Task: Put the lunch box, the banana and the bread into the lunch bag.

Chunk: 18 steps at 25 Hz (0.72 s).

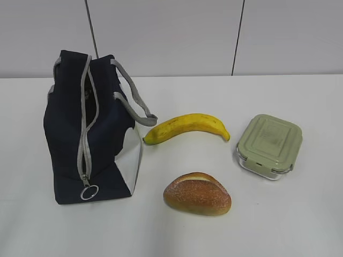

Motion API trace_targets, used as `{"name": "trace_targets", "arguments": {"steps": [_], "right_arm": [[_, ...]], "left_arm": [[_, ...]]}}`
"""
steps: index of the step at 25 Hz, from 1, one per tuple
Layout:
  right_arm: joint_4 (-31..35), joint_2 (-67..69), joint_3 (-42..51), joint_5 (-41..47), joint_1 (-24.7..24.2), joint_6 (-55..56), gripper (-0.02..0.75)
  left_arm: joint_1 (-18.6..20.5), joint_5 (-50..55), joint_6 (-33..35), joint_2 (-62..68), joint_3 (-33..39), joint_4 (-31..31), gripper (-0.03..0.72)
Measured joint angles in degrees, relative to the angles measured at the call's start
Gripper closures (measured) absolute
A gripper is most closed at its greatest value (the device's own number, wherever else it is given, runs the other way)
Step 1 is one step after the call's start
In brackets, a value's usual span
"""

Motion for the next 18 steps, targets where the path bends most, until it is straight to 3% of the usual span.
{"name": "trace_targets", "arguments": {"steps": [9, 18], "right_arm": [[0.0, 0.0, 0.0, 0.0, 0.0, 0.0, 0.208], [0.0, 0.0, 0.0, 0.0, 0.0, 0.0, 0.208]], "left_arm": [[0.0, 0.0, 0.0, 0.0, 0.0, 0.0, 0.042], [0.0, -0.14, 0.0, 0.19, -0.18, 0.0, 0.125]]}}
